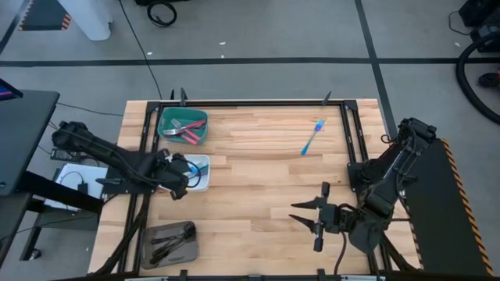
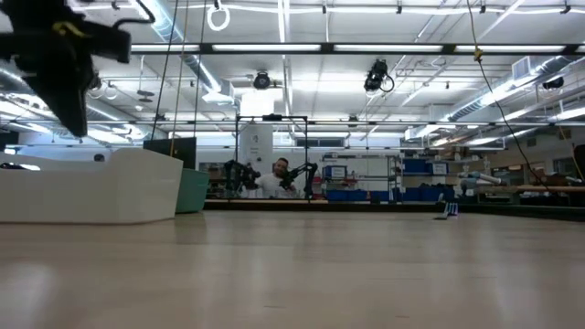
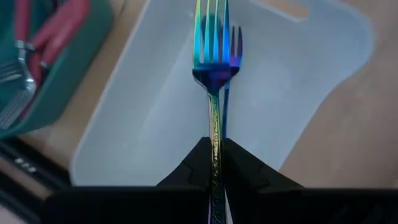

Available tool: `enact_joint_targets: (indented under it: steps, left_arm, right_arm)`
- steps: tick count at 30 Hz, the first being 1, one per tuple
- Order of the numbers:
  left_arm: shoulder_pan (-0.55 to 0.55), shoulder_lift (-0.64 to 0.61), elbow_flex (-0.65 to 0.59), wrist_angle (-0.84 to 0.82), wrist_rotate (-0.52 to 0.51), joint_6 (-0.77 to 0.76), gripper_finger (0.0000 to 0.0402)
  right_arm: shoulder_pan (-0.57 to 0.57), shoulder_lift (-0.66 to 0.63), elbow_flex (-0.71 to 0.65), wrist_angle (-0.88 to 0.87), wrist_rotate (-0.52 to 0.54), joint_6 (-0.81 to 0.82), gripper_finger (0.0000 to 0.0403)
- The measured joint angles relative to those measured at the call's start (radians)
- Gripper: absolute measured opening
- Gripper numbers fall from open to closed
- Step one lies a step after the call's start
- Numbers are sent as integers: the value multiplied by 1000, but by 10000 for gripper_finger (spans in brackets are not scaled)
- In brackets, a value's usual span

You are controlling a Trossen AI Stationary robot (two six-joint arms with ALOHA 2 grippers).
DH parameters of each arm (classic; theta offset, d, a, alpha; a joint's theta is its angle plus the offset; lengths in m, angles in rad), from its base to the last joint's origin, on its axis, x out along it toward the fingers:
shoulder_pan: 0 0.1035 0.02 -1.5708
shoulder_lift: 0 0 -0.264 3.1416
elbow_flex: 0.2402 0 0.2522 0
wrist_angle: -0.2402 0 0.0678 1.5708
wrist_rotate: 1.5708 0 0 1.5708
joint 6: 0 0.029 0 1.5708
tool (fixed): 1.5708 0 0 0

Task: Sort silverware by color (type)
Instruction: Put the blue fork into the white bin

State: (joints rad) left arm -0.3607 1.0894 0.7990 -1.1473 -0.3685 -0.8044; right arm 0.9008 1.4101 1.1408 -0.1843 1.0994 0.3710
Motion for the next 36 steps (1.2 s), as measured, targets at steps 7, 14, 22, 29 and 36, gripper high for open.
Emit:
enact_joint_targets:
  steps: [7,14,22,29,36]
  left_arm:
    - [0,-4,-140,183,8,4,38]
    - [52,-4,-159,222,0,7,75]
    - [117,-4,-150,244,23,6,104]
    - [106,-4,-60,350,70,56,105]
    - [54,-4,-11,654,72,250,105]
  right_arm:
    - [-10,0,0,-2,-45,0,134]
    - [-33,0,0,-1,-79,3,134]
    - [-70,14,-3,-1,-81,-5,134]
    - [-187,19,-23,20,-64,-64,134]
    - [-426,18,-23,55,-55,-44,134]
